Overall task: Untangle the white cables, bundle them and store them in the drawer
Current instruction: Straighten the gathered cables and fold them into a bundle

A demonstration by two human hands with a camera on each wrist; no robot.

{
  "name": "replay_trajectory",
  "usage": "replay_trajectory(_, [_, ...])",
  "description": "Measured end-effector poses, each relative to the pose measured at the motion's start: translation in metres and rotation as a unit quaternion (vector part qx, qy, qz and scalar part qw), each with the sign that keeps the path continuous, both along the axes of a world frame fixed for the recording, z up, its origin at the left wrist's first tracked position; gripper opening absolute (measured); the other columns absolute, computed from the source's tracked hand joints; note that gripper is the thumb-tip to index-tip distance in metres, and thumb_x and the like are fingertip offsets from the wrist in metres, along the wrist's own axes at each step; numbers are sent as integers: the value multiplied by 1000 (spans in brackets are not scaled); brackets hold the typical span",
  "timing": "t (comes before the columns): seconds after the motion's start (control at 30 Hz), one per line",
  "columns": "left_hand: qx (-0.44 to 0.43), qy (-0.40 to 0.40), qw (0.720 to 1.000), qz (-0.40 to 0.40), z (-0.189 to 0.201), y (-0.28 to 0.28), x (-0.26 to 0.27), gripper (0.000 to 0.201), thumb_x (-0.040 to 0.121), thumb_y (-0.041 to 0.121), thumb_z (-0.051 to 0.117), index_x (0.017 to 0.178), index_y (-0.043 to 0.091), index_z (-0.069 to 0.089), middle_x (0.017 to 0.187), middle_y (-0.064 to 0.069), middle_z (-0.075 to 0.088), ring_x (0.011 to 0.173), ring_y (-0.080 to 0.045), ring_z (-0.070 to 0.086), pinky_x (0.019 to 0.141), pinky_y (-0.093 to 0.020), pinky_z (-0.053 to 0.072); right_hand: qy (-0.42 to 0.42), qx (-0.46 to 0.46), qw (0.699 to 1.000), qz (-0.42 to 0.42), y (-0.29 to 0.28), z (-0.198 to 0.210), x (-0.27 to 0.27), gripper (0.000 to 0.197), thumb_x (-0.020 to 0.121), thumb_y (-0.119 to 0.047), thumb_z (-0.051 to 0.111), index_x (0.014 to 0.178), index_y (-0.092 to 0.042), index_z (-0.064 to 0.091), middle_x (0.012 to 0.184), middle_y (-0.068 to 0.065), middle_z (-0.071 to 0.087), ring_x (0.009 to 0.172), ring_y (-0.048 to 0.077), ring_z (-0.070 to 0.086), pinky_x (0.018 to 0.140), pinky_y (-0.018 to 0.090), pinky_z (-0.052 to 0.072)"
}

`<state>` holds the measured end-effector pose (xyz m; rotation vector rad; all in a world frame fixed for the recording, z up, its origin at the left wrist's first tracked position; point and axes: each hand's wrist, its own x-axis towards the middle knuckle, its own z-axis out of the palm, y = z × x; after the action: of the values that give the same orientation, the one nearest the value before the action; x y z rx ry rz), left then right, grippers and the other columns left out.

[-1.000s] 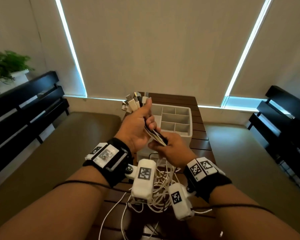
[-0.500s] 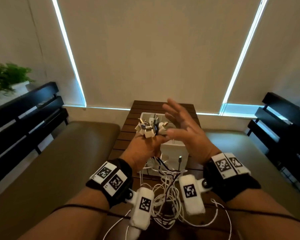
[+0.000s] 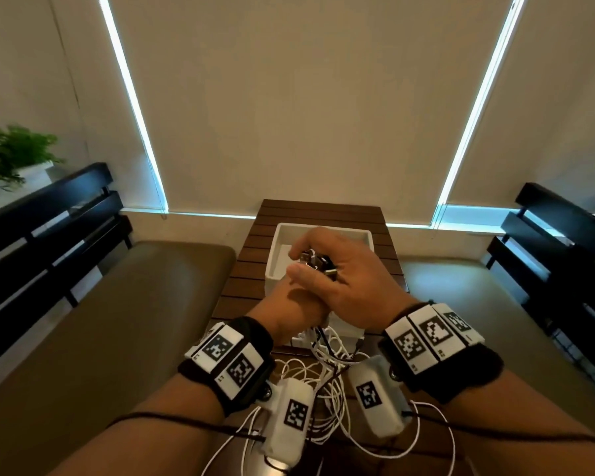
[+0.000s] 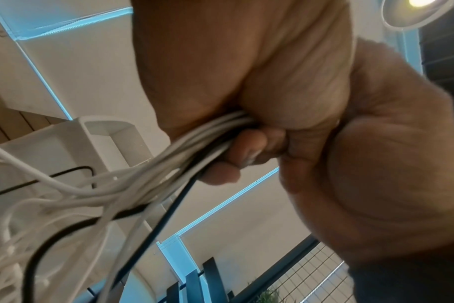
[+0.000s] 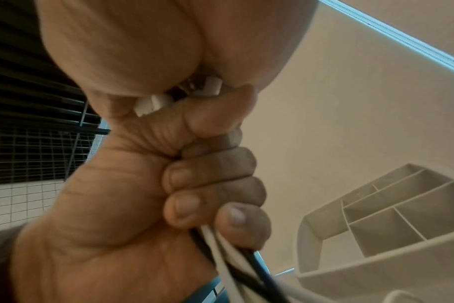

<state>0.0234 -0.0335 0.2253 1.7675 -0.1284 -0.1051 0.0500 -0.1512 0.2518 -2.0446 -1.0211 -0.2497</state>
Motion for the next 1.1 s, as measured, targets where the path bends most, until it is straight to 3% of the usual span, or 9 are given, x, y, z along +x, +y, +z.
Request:
replay_trajectory(0.23, [28,-15,999,-14,5,-2,-2,27,90,-8,52,76,15,51,60,7,53,52,-7,48,50,-23,42,101,9,995,25,-4,9,-2,41,88,-61,36,120,-44,56,118,-21,60,109,-6,53,92,30,48])
replay_trajectory(0.4, [44,-10,999,18,5,-1,2,21,89,-8,54,88,13,53,73,4,50,60,1,51,54,-10,44,5,-58,998,-15,2,15,-3,46,95,-44,31,112,-22,67,113,-5,66,104,9,58,91,40,47])
replay_trajectory(0.5, [19,-7,1000,-3,3,-3,-1,21,88,-12,51,77,7,53,57,2,51,47,-3,46,46,-15,40,17,-83,996,-10,0,18,-1,49,93,-50,31,116,-22,63,111,-4,66,101,12,59,85,40,49])
replay_trajectory(0.63, [-191,18,981,7,10,-1,0,2,88,9,62,88,11,62,54,8,47,47,-9,37,45,-23,36,192,168,967,18,-16,3,5,89,69,-77,56,144,-46,19,150,-10,34,136,10,36,99,33,43])
replay_trajectory(0.73, [-298,18,954,4,18,3,6,17,89,16,60,72,17,60,45,8,44,39,-5,39,40,-20,35,308,87,947,32,-18,-27,2,108,67,-31,85,145,-45,11,136,0,52,125,13,51,100,35,46])
replay_trajectory(0.83, [-367,17,930,3,18,1,13,25,83,20,67,63,20,52,43,8,30,38,-6,26,41,-20,31,308,24,951,14,-3,-58,1,44,73,-8,75,112,-19,57,101,6,70,93,18,68,87,41,55])
replay_trajectory(0.9, [-370,21,928,44,17,-2,15,30,81,24,69,60,21,49,44,6,28,39,-8,27,44,-22,35,272,35,961,-29,5,-64,2,8,78,-14,67,80,-20,63,70,0,70,66,17,68,73,39,57])
replay_trajectory(1.0, [-376,57,909,172,22,-8,14,32,83,35,72,64,20,52,47,3,39,46,-12,41,53,-29,43,124,-49,982,-135,11,-72,7,12,89,-22,59,99,-17,64,81,4,70,73,23,65,66,34,51])
replay_trajectory(1.1, [-415,128,842,320,27,-14,15,30,85,45,69,80,17,58,51,4,44,51,-10,46,51,-27,44,4,-113,971,-211,15,-82,6,33,86,-19,55,119,-16,56,94,11,71,83,32,65,73,40,53])
